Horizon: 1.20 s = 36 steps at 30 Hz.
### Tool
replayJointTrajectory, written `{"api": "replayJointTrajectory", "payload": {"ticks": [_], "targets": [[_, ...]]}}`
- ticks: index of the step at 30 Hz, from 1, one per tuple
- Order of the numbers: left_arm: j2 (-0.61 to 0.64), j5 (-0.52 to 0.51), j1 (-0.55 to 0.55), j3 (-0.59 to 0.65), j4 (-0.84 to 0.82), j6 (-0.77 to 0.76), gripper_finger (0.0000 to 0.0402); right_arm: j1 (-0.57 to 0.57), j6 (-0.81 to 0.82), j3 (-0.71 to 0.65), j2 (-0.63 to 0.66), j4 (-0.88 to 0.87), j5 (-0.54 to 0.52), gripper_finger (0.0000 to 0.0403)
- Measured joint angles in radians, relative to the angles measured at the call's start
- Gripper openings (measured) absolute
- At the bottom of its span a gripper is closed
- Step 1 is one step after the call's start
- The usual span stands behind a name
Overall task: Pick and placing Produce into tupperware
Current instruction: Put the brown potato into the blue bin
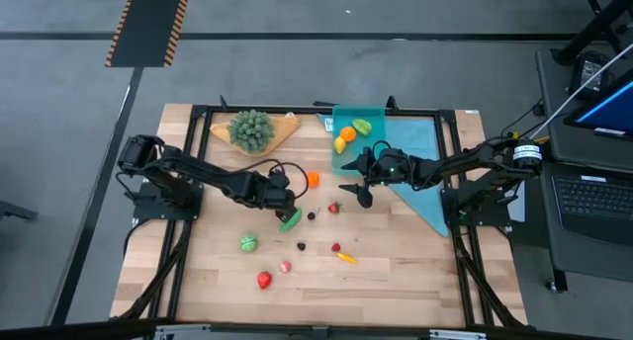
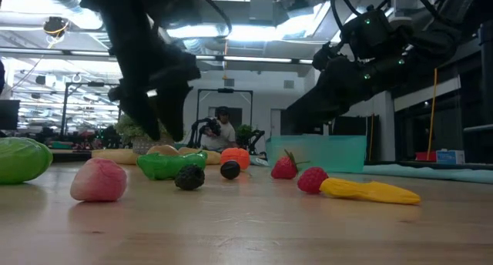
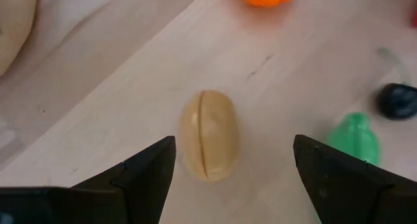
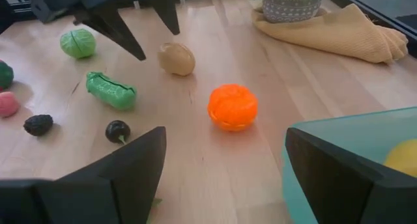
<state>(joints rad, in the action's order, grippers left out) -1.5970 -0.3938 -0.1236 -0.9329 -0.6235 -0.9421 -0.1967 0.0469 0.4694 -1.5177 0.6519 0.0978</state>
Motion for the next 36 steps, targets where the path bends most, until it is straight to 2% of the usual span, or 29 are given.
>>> {"api": "replayJointTrajectory", "payload": {"ticks": [14, 21, 30, 36], "targets": [[-0.015, 0.045, 0.064, 0.000, 0.000, 0.002, 0.0302, 0.000, -0.002, 0.000, 0.000, -0.001, 0.000, 0.0316], [-0.071, 0.074, 0.072, 0.000, 0.004, 0.008, 0.0302, 0.000, -0.002, 0.000, 0.000, -0.004, 0.000, 0.0316], [-0.074, 0.075, 0.096, 0.000, 0.011, 0.009, 0.0302, 0.000, -0.002, 0.000, 0.000, -0.004, 0.000, 0.0316], [-0.092, 0.124, 0.107, 0.000, 0.023, 0.010, 0.0302, 0.000, -0.002, 0.000, 0.000, -0.010, 0.000, 0.0316]]}}
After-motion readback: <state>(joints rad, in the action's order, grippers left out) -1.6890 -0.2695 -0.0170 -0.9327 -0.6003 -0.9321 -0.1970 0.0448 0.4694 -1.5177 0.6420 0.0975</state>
